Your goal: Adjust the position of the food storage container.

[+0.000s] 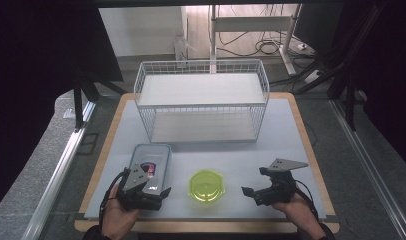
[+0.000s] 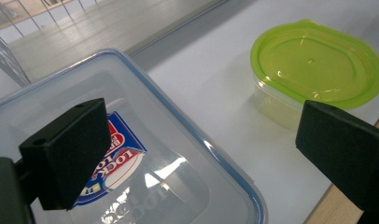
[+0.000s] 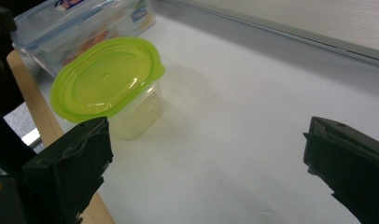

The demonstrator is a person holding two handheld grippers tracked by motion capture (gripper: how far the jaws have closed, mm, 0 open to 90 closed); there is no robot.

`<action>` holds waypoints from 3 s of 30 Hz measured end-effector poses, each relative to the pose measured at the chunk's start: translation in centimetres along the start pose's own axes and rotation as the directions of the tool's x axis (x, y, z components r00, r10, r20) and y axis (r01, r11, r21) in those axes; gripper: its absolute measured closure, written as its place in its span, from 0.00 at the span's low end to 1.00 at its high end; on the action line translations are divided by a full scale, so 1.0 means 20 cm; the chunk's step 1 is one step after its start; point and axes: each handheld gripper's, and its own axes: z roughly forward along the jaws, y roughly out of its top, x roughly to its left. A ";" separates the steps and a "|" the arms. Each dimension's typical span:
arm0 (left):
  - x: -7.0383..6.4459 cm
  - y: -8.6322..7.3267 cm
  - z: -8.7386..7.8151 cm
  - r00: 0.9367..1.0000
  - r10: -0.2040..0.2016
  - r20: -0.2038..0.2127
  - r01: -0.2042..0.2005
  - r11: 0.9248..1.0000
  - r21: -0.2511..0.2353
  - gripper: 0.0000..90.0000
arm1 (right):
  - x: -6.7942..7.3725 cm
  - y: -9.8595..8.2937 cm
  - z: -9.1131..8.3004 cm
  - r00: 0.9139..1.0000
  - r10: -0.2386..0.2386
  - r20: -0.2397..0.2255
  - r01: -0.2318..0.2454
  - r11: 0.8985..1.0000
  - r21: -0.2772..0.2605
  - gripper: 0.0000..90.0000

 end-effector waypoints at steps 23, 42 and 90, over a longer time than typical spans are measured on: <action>0.00 -0.03 0.03 0.998 -0.002 0.061 0.003 1.000 -0.019 0.04 | -0.01 -0.03 0.09 0.996 -0.067 0.062 0.063 0.996 0.062 0.02; 0.00 -0.03 0.01 0.999 0.018 0.043 -0.016 0.999 -0.031 0.04 | 0.09 0.06 0.12 0.985 -0.172 -0.011 0.172 0.978 0.116 0.48; -0.01 -0.03 0.01 0.999 0.034 0.032 -0.033 0.999 -0.029 0.04 | 0.59 0.29 0.66 0.848 -0.449 -0.283 0.502 0.851 0.154 1.00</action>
